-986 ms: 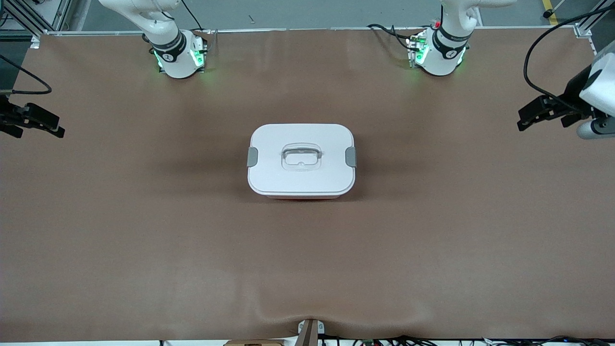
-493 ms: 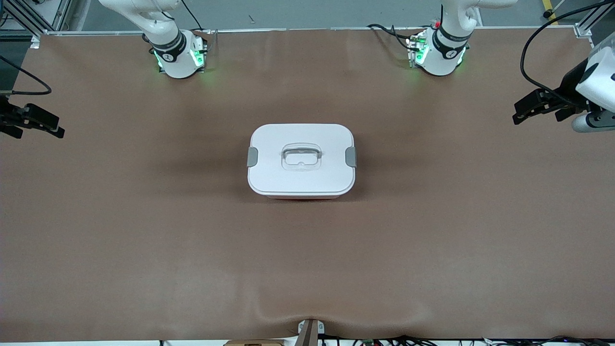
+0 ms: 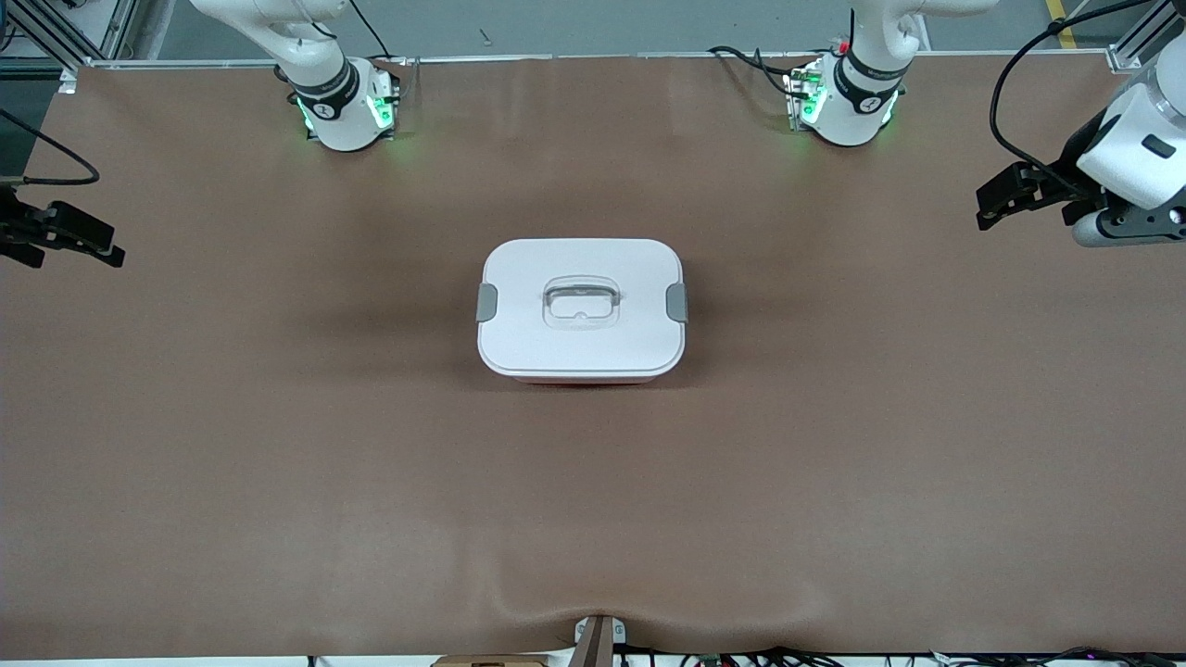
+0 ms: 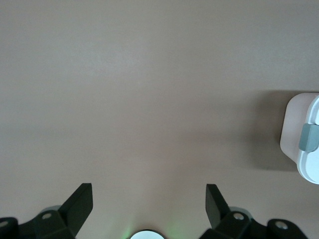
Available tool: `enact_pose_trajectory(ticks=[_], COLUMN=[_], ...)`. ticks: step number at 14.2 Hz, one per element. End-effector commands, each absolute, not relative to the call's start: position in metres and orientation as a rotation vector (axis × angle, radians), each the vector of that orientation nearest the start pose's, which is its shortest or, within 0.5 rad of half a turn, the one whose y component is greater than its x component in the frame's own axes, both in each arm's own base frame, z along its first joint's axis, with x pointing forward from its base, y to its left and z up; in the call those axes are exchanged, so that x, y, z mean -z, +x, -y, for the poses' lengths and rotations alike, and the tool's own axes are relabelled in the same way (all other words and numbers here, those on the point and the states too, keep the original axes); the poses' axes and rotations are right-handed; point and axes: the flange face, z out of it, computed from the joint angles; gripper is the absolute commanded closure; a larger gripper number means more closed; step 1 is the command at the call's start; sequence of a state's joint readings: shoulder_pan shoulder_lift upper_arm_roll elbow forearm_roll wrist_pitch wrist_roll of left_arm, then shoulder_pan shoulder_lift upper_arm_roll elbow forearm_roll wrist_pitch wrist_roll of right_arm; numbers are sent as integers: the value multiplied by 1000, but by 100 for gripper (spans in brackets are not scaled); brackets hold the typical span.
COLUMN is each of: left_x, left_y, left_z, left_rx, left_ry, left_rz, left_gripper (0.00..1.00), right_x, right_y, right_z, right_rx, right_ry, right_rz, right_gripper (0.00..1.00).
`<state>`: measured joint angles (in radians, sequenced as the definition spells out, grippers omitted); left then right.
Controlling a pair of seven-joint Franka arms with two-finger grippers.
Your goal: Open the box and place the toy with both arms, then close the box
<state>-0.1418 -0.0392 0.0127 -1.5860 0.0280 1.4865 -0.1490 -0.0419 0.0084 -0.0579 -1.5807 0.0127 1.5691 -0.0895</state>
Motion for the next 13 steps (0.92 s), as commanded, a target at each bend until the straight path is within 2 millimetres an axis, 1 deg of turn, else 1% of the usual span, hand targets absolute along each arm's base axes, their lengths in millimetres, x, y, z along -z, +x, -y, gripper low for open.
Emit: enact_pose_trajectory(ticks=[1, 3, 5, 13], left_x=[-644, -657, -662, -661], left_y=[523, 526, 527, 524], left_z=[61, 55, 54, 57], left_rx=[-66, -22, -6, -39], left_ry=[-3090, -3093, -3096, -3093], left_rz=[10, 28, 31, 20], left_gripper=[0, 0, 0, 0], right_x=[-623, -624, -623, -619], right_y=[557, 558, 558, 556], right_z=[49, 49, 48, 48], right_rx=[-17, -14, -17, -40], right_ry=[-3126, -3125, -3123, -3120], right_rz=[-2, -2, 5, -4], right_gripper=[0, 0, 0, 0])
